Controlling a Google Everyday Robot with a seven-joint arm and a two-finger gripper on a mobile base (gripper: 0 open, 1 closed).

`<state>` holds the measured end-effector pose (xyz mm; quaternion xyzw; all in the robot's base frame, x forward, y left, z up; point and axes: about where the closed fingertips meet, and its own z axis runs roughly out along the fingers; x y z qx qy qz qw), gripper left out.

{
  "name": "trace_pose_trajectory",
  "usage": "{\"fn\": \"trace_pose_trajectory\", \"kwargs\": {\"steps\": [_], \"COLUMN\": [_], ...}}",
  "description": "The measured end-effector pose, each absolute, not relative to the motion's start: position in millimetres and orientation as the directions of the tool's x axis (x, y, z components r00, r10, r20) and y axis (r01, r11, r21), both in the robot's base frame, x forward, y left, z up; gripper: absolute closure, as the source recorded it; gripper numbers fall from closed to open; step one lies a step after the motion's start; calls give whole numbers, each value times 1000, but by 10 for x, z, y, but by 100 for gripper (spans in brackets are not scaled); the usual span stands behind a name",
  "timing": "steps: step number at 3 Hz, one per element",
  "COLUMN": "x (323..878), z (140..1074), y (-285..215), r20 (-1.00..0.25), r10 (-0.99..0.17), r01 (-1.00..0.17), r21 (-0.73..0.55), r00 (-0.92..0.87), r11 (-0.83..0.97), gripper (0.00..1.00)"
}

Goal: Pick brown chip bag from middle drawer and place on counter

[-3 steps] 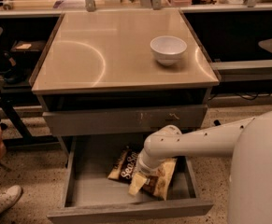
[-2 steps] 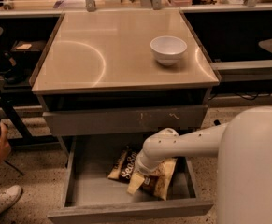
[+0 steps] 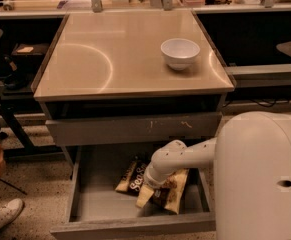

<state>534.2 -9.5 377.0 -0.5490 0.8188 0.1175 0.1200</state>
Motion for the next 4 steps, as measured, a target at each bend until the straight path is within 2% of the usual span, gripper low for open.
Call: {"fn": "trace_pose_trajectory", "kwargs": {"steps": [1, 4], "x": [5341, 5288], "z": [3764, 3871], "y": [-96, -72], "r20": [-325, -335], "r10": [-871, -870], "r01": [-927, -930], "r21": [61, 70], "r00": [-368, -362], "r11": [369, 360], "gripper": [18, 88]}}
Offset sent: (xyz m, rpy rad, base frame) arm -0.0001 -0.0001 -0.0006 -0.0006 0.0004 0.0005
